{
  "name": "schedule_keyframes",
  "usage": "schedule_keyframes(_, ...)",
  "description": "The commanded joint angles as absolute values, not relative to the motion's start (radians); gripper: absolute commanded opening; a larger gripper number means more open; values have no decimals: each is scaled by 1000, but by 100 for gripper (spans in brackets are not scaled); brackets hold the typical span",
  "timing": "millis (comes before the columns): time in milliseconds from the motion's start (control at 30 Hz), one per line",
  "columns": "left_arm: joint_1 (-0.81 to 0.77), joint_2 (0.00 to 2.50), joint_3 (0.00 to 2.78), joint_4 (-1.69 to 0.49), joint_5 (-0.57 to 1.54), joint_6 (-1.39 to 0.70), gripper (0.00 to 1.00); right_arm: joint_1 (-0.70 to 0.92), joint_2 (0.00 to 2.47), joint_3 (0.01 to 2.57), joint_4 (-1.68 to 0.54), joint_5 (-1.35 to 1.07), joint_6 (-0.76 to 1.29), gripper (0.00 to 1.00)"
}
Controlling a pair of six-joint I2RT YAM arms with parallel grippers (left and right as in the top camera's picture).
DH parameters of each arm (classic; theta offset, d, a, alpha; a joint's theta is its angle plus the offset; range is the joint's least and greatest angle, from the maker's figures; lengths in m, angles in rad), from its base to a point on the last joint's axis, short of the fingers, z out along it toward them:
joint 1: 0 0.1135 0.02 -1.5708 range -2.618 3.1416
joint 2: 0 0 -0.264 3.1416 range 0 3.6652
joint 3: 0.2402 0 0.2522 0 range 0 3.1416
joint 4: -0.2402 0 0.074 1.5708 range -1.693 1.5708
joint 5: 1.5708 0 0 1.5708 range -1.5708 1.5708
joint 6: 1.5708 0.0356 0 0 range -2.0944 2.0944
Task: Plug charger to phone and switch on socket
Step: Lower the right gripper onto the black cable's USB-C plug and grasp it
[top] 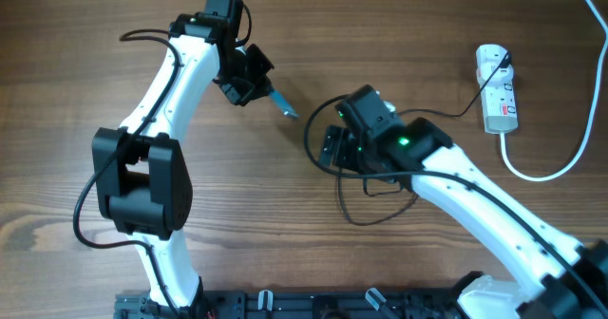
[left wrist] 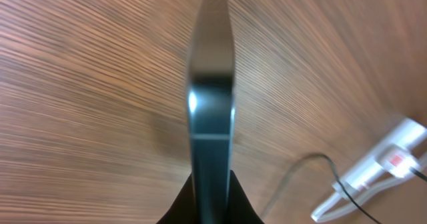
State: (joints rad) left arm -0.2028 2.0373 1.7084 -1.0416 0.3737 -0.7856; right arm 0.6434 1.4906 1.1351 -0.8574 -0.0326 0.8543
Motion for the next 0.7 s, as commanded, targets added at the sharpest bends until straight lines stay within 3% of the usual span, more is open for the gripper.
schedule_keyframes(0,-200,2011,1721,-1051,193,-762,4,641,1583,1169,-887,-113,784,97)
schedule_keyframes(133,-200,2012,1721,-1045,189,-761,4,641,1702,1266,-966,-74,787,97)
schedule_keyframes(300,-200,2012,1721,-1053,183,-706,4,642,1860,1266,-902,-61,812,98)
schedule_keyframes(567,-200,2012,1721,-1049,61,-707,4,642,1935,1266,-847,-27,812,66)
schedule_keyframes(667,-200,2012,1721,-1056,27,-706,4,642,1940,1266,-826,20,802,65)
